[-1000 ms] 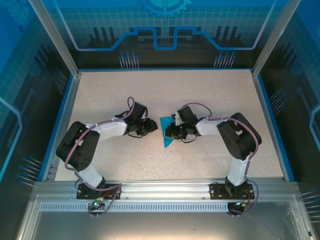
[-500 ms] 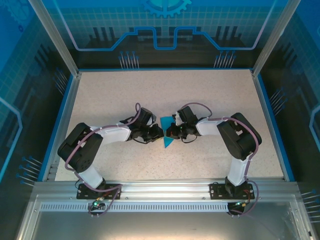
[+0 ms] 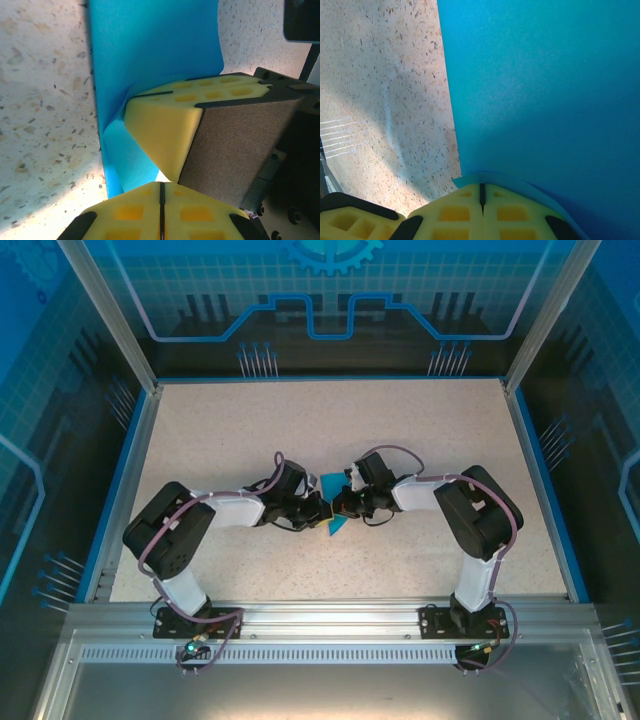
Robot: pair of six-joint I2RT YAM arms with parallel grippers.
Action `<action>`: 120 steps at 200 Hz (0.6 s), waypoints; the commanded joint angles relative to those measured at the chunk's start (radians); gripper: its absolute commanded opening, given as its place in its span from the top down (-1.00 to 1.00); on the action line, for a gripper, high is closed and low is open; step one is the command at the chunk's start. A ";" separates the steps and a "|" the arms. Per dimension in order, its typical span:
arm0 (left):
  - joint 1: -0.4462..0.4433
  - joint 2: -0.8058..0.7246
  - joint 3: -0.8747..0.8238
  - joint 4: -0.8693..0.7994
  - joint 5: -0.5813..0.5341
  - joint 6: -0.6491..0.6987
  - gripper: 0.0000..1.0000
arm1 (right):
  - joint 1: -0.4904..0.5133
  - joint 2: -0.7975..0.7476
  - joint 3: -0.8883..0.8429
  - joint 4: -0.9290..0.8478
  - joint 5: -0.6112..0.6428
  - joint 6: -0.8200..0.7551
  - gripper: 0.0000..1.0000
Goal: Fold a paper plane with a square sheet of paper (pick it up from the middle)
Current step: Third fold the triangle at the center of the table.
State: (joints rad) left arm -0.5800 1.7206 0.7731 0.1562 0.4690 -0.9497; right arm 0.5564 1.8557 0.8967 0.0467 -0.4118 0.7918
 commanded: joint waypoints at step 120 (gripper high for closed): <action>-0.029 0.049 -0.022 -0.021 0.013 0.003 0.76 | -0.006 0.040 -0.012 -0.033 0.029 0.015 1.00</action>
State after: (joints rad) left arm -0.6014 1.7531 0.7601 0.1623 0.4698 -0.9630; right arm 0.5560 1.8568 0.8967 0.0471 -0.4114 0.7963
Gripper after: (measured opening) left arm 0.120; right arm 0.037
